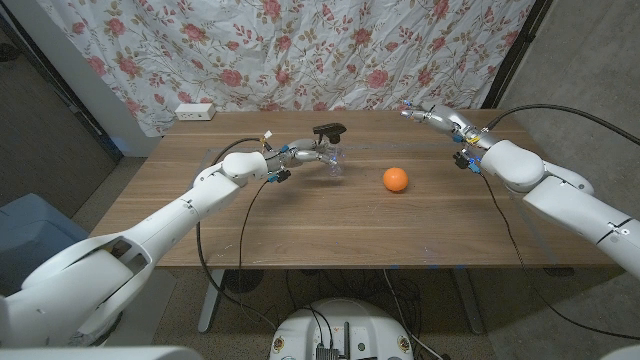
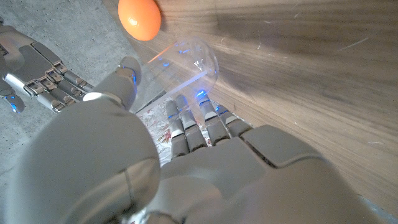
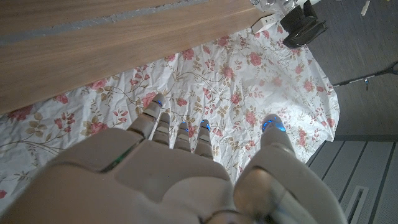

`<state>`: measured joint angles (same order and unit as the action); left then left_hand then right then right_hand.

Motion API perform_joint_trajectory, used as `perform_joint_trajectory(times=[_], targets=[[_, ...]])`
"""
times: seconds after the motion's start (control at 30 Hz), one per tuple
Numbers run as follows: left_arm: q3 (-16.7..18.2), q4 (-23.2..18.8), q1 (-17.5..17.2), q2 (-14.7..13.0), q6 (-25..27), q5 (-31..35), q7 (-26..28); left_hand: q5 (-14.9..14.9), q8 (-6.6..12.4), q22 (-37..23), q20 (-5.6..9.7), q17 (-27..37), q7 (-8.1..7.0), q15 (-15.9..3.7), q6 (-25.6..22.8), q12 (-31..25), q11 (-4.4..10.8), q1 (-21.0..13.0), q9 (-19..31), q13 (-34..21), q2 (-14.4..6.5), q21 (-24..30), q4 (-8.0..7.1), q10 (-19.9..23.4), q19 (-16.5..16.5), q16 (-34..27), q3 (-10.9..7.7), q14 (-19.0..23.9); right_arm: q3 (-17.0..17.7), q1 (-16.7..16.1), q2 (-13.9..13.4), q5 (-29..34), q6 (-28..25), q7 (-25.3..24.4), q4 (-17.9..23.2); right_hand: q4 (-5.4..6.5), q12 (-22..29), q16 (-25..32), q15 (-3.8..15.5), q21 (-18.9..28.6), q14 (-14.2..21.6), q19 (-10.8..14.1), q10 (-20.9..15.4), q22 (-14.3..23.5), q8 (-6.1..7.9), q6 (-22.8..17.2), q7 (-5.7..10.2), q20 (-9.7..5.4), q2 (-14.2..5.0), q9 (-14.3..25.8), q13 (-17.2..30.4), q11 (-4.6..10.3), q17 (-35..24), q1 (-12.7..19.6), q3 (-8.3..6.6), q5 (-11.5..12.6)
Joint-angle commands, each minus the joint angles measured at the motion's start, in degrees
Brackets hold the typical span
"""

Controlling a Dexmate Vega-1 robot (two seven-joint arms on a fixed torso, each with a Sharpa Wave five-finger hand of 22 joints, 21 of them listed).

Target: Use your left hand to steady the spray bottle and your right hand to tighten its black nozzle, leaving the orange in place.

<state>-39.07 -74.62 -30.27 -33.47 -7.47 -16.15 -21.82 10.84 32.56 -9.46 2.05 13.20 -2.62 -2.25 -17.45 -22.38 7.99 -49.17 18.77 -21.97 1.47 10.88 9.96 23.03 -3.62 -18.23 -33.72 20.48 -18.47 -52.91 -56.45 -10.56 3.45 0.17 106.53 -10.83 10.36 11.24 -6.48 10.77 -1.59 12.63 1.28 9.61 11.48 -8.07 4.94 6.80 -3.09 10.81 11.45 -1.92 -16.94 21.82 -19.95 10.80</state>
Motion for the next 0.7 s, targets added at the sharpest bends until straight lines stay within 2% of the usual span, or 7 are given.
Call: perform_joint_trajectory(times=[0.03, 0.23, 0.3, 0.4, 0.7], targets=[[-0.23, -3.86, -1.18, -0.76, 2.42, 0.54, 1.35, 0.02, 0.55, -0.13, 2.52, 0.19, -0.02, -7.06, -0.72, -0.53, 0.36, -0.22, 0.29, -0.3, -0.79, -0.01, -0.04, 1.11, -0.32, -0.37, 0.44, 0.56, -0.79, 2.34, -2.68, 3.4, -2.2, 3.57, 3.23, -0.07, 0.08, -0.34, -0.64, -0.21, -1.43, -0.59, 1.11, 0.19, 0.5, 0.01, 0.25, 0.13, 0.3, 0.31, 0.19, -0.42, 0.16, 2.83, -1.16, 0.74], [-0.27, -6.06, -1.78, -1.32, 3.9, 0.8, 2.08, 0.03, 0.83, -0.13, 2.52, 0.23, 0.02, -7.0, -0.81, -0.6, 0.42, -0.3, 0.37, -0.58, -0.96, -0.04, -0.03, 1.2, -0.35, -0.47, 0.84, 0.55, -1.71, 4.0, -3.3, 5.13, -3.2, 5.65, 4.5, -0.09, 0.25, -0.4, -1.67, -0.42, -2.99, -1.82, 2.35, 0.19, 0.76, -0.04, 0.13, 0.44, 0.66, 0.49, 0.22, -1.21, 0.43, 5.66, -2.26, 1.54], [-0.14, -6.8, -2.14, -1.47, 4.38, 0.72, 2.52, 0.04, 0.92, -0.13, 2.52, 0.25, 0.0, -7.04, -0.77, -0.62, 0.25, -0.36, 0.41, -0.7, -1.06, -0.05, -0.01, 1.21, -0.36, -0.52, 1.01, 0.56, -3.17, 5.36, -4.5, 8.83, -5.68, 6.83, 5.92, -0.08, 0.21, -0.39, -1.76, -0.4, -3.39, -2.04, 2.88, 0.19, 0.87, -0.18, 0.22, 0.5, 0.79, 0.55, 0.23, -1.27, 0.49, 6.42, -2.54, 1.8], [-0.09, -7.72, -2.47, -1.75, 4.93, 0.7, 2.8, 0.05, 1.07, -0.13, 2.5, 0.27, 0.06, -7.05, -0.79, -0.7, 0.37, -0.47, 0.47, -0.87, -1.25, -0.05, -0.01, 1.35, -0.43, -0.59, 1.2, 0.59, -3.66, 5.98, -4.45, 10.01, -5.45, 7.39, 6.15, -0.06, 0.29, -0.4, -2.1, -0.48, -4.03, -2.7, 3.34, 0.19, 1.06, -0.45, 0.32, 0.72, 1.02, 0.64, 0.26, -1.56, 0.59, 7.53, -2.95, 2.23], [-0.08, -9.94, -3.25, -2.55, 6.36, 0.97, 3.62, 0.08, 1.48, -0.13, 2.52, 0.32, 0.14, -7.02, -0.88, -0.85, 0.4, -0.69, 0.58, -1.35, -1.65, -0.08, 0.01, 1.55, -0.49, -0.8, 1.8, 0.73, -4.98, 7.9, -4.93, 12.62, -6.66, 10.91, 7.84, -0.04, 0.37, -0.23, -2.35, -0.5, -4.48, -3.46, 4.15, 0.19, 1.34, -0.91, 0.1, 0.9, 1.69, 0.78, 0.31, -2.03, 0.75, 8.99, -3.37, 2.86]])
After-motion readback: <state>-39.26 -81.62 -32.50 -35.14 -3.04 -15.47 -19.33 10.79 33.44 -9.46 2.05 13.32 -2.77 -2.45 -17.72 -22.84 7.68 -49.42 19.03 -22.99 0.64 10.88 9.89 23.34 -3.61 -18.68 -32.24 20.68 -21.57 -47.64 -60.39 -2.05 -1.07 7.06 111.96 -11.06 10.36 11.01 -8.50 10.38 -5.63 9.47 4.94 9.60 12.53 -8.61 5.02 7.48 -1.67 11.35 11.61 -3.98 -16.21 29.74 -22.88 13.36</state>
